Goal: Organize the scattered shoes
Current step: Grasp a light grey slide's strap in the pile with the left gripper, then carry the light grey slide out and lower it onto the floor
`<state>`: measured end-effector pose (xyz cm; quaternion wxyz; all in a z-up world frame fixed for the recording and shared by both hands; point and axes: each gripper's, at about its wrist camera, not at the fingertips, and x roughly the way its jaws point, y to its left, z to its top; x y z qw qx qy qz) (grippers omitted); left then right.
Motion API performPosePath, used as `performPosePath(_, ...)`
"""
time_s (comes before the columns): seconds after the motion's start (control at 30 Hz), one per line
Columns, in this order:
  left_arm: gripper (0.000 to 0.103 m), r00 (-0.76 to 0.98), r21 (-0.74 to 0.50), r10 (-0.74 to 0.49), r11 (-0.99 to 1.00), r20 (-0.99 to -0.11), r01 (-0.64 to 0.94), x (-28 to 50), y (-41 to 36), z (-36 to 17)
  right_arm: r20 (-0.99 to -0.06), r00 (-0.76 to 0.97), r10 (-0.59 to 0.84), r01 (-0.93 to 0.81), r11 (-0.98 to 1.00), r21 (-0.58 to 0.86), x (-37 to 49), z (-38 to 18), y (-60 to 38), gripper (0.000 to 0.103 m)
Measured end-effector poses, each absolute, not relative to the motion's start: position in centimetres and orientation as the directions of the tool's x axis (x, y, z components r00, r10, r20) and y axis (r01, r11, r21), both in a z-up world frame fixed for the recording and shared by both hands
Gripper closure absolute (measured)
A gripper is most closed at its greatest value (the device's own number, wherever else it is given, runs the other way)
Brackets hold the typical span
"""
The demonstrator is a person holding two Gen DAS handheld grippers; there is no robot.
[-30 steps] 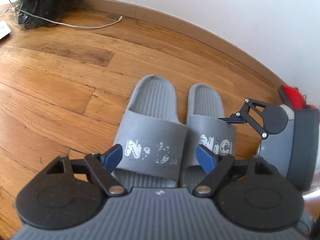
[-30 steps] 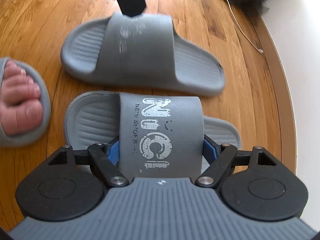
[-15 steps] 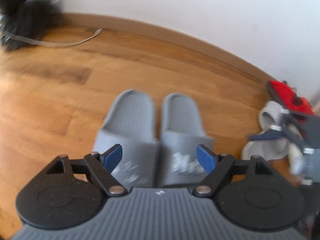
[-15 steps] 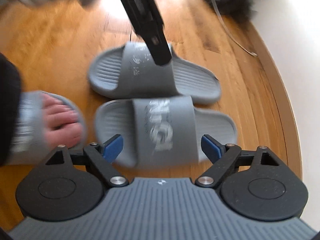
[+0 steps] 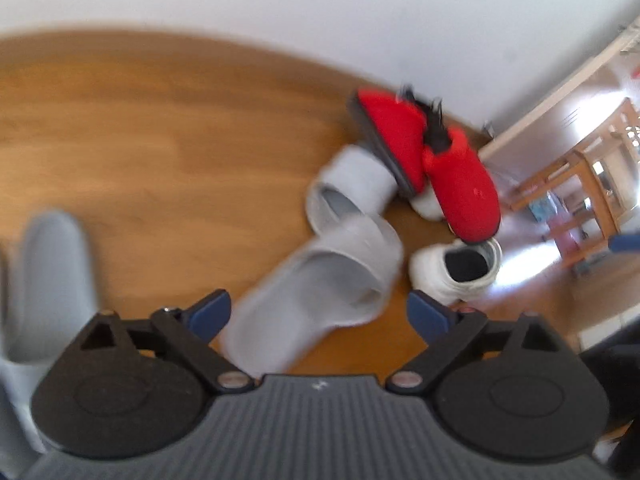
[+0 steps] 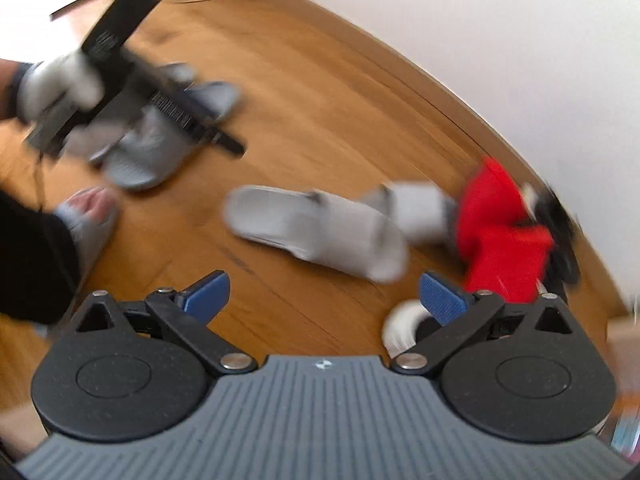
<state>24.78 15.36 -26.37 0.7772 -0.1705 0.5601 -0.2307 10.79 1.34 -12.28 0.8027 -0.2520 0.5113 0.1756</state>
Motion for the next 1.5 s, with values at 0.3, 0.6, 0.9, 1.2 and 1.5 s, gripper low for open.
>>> performPosePath(0.3, 0.013, 0.163, -0.602, -0.584, 0.792, -0.795, -0.099, 31.1, 6.3, -32.6, -0.964, 0.262, 0.045, -0.431, 0.899, -0.075, 13.7, -13.5, -0.2, 0.001)
performPosePath(0.6, 0.093, 0.130, -0.538, -0.536, 0.843, -0.834, 0.024, 30.7, 7.4, -34.1, -0.971, 0.225, 0.076, -0.437, 0.899, -0.031, 14.5, -13.7, -0.8, 0.001)
performPosePath(0.9, 0.097, 0.041, -0.570, -0.580, 0.809, -0.814, 0.143, 32.1, 10.3, -33.7, -0.977, 0.192, 0.096, -0.444, 0.896, 0.001, 14.0, -13.9, -0.3, 0.001)
performPosePath(1.2, 0.099, -0.054, -0.660, -0.668, 0.715, -0.742, 0.232, 29.4, 5.3, -32.3, -0.978, 0.183, 0.100, -0.426, 0.905, 0.013, 14.2, -13.9, -0.6, 0.001)
performPosePath(1.5, 0.061, -0.241, -0.606, -0.558, 0.690, -0.794, 0.396, 28.0, -0.9, -32.4, -0.978, 0.178, 0.109, -0.404, 0.915, 0.028, 14.5, -13.7, -1.4, 0.001)
